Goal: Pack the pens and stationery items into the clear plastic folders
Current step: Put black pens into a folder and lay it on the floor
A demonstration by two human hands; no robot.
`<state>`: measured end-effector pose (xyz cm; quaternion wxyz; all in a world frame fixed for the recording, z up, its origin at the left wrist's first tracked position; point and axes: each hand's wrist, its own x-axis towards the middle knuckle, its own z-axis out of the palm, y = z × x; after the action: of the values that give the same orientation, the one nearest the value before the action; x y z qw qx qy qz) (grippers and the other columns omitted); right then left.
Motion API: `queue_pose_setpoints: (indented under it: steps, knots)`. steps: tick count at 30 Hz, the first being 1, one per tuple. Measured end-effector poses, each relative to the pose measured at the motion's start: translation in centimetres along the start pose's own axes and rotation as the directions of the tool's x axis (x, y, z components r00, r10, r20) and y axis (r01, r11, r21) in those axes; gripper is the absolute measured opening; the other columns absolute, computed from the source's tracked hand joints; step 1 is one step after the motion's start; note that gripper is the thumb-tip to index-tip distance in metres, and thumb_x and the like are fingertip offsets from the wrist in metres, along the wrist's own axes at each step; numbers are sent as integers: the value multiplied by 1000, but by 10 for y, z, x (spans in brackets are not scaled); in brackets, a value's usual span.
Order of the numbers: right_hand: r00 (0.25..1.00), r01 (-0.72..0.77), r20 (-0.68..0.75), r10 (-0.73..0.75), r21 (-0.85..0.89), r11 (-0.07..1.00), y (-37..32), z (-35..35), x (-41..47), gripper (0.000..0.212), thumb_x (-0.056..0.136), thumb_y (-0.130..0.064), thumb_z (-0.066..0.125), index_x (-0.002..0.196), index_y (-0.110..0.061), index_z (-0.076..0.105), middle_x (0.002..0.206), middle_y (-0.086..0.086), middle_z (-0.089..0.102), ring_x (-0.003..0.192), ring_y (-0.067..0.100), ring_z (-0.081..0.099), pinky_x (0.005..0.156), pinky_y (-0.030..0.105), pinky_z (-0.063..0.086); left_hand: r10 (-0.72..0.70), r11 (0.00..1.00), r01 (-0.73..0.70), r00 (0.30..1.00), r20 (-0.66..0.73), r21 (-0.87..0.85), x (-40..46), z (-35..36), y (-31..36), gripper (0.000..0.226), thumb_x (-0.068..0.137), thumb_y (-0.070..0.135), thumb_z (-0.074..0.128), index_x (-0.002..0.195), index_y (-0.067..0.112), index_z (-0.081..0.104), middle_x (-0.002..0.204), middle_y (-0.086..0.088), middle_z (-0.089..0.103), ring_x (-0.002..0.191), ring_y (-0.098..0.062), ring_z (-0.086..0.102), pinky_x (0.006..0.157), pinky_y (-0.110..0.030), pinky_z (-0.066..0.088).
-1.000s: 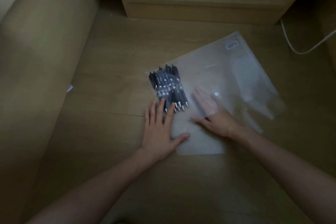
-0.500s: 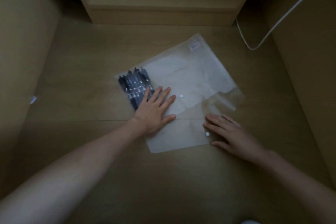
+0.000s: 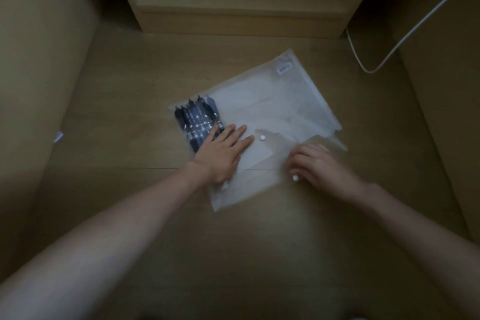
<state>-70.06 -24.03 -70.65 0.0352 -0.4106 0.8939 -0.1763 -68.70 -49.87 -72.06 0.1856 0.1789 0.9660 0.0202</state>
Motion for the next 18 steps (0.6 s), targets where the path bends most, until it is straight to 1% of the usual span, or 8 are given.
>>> queue_pose_setpoints:
  steps: [3,5,7,9,10,12,15,18]
  knots:
    - [986,40,163,-30,-55,998,10,-4,-8,36,80,-46,48,88,-18,69,95,2,65,88,24,65,81,22,31,3,999,-3,1000,-6,46,-2,1,-2,53,103,37,17,151,32,-6,160,3,-11,147,-18,-8,118,-42,-9]
    - [980,52,196,-36,-76,996,14,-1,-19,35,80,-45,50,92,-19,70,97,1,65,90,23,66,81,23,31,3,998,-2,1000,-13,62,-3,2,-4,53,103,39,15,151,33,-7,160,3,-11,147,-18,-8,118,-43,-8]
    - [988,31,154,-24,-41,999,15,4,-27,35,86,-43,48,93,-18,70,97,0,67,91,20,65,81,22,32,-2,998,4,1000,-25,62,-3,3,-4,53,103,40,16,151,33,-7,160,3,-10,147,-18,-8,118,-43,-6]
    - [999,-22,44,20,59,998,11,6,-28,44,93,-46,41,88,-15,71,92,0,69,90,13,59,79,21,33,-12,998,14,999,-42,61,-2,5,-3,53,103,40,17,151,34,-5,160,4,-8,147,-17,-6,118,-42,-6]
    - [998,-63,-14,65,118,991,8,6,-26,43,94,-45,42,86,-13,71,89,1,69,89,12,57,78,20,34,-16,998,19,999,-52,57,-2,5,-2,53,103,40,18,151,34,-4,160,4,-7,147,-17,-5,118,-42,-6]
    - [982,-143,-89,168,239,961,3,-1,-16,30,89,-35,55,84,-11,72,87,-1,69,86,10,58,79,20,37,-19,999,22,997,-71,37,-2,5,-1,53,103,39,20,151,34,0,160,5,-5,147,-17,-3,118,-41,-5]
    - [983,-144,-70,171,294,945,-1,-13,6,19,81,-24,64,83,-8,73,84,-2,70,81,7,59,77,20,40,-9,1000,9,996,-85,2,-2,5,-3,53,102,39,24,151,35,5,161,6,-1,147,-16,1,118,-40,-4]
    - [981,-189,28,192,359,914,0,-23,30,16,84,-21,67,87,-8,74,86,-1,71,80,8,63,77,23,45,13,999,-18,994,-104,-45,-2,5,-7,54,100,37,32,150,37,13,160,7,4,147,-15,4,117,-38,-3]
